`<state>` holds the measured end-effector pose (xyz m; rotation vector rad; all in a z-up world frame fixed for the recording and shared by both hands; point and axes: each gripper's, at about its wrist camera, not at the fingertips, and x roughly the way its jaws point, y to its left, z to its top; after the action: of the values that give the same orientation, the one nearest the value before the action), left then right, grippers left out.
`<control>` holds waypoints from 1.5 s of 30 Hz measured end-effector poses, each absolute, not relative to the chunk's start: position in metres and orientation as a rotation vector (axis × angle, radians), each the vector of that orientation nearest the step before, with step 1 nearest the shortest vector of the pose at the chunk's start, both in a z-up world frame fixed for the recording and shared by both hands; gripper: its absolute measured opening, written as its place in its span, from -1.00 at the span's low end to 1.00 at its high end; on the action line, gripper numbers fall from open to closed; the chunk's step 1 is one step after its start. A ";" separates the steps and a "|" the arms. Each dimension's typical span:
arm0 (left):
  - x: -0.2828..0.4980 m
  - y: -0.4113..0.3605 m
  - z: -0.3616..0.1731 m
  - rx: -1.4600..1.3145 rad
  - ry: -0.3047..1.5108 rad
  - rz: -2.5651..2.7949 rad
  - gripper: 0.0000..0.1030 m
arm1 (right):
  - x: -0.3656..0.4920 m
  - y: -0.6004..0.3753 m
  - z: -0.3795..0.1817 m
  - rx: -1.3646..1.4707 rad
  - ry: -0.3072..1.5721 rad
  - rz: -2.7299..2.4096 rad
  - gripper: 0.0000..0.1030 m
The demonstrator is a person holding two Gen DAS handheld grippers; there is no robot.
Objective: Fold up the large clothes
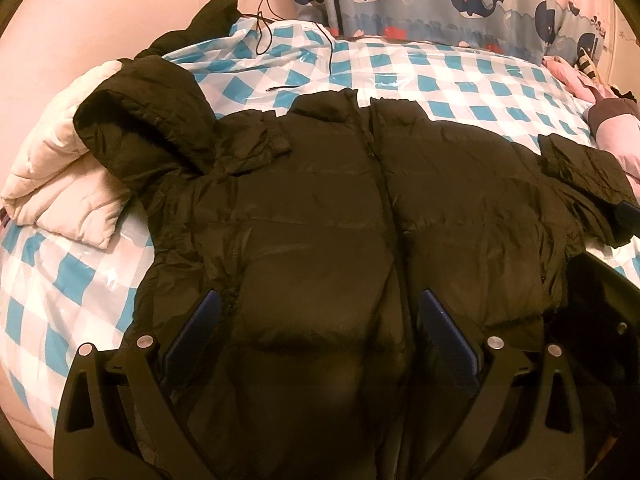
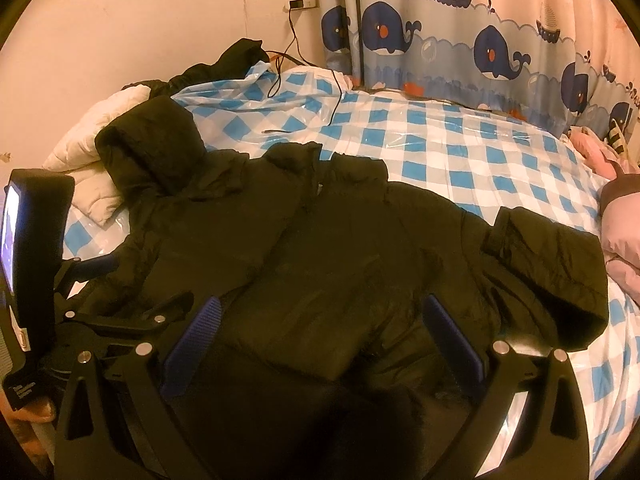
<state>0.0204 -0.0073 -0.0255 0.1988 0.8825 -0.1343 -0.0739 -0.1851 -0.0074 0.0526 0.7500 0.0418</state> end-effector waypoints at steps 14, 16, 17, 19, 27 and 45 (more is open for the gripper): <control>0.028 -0.019 -0.028 0.198 0.893 -0.152 0.85 | -0.071 -0.189 -0.010 0.064 0.760 0.066 0.89; 0.027 -0.019 -0.028 0.199 0.892 -0.153 0.85 | -0.071 -0.191 -0.010 0.066 0.761 0.073 0.89; 0.027 -0.018 -0.028 0.199 0.892 -0.153 0.85 | -0.071 -0.191 -0.011 0.067 0.762 0.076 0.89; 0.028 -0.021 -0.028 0.201 0.892 -0.154 0.85 | -0.072 -0.192 -0.010 0.068 0.762 0.081 0.89; 0.028 -0.026 -0.028 0.206 0.889 -0.162 0.85 | -0.072 -0.190 -0.010 0.067 0.760 0.108 0.89; 0.035 -0.021 -0.032 0.210 0.903 -0.155 0.85 | -0.069 -0.225 -0.004 0.039 0.754 -0.011 0.89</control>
<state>0.0348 -0.0215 -0.0317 0.2099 0.9032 -0.1548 -0.0686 -0.2249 -0.0042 0.0385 0.7536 -0.0114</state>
